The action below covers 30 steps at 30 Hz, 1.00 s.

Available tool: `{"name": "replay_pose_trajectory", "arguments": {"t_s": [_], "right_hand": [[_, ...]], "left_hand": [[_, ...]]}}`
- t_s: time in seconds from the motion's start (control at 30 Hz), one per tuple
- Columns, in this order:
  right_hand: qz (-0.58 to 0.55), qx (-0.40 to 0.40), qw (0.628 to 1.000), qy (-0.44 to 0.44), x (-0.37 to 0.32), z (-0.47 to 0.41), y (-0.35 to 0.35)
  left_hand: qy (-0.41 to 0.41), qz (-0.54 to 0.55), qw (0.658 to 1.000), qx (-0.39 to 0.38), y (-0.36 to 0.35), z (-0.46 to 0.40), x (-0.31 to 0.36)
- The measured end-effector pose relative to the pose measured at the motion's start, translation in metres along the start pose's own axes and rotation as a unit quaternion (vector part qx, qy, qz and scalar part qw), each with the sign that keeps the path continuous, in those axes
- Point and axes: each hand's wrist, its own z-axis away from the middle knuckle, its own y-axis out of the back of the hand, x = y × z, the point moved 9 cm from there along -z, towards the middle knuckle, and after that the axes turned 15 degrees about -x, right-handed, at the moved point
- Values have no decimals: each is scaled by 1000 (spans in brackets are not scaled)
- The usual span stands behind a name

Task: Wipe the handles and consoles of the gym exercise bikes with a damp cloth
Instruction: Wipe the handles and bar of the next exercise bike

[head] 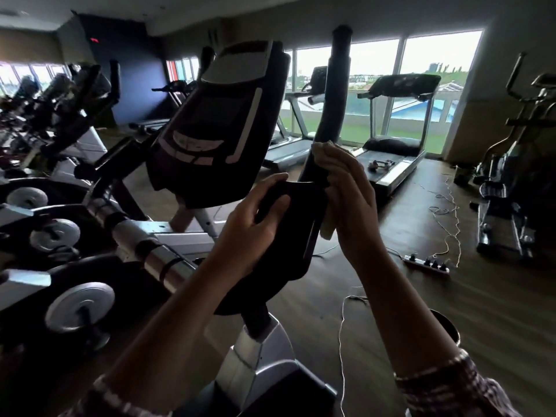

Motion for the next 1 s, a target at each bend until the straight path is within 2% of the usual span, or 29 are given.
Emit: {"name": "replay_pose_trajectory", "arguments": {"t_s": [0.2,0.33,0.47,0.63,0.83,1.0], "right_hand": [[-8,0,1000,-10,-2,11,-20],[-8,48,999,-4,-5,23,-30],[50,106,993,-5,-9,46,-37],[62,110,992,-28,-14,30,-32],[216,100,971,-24,-37,57,-54],[341,47,935,-80,-44,9,-45]], "left_hand": [[-13,-7,1000,-13,-1,-2,-1],[-16,15,1000,-15,0,-1,-4],[-20,67,997,-12,1,1,-6],[-25,90,995,-24,1,4,-8],[-8,118,992,-33,-1,4,-16],[5,141,989,-48,-2,9,-19]]}}
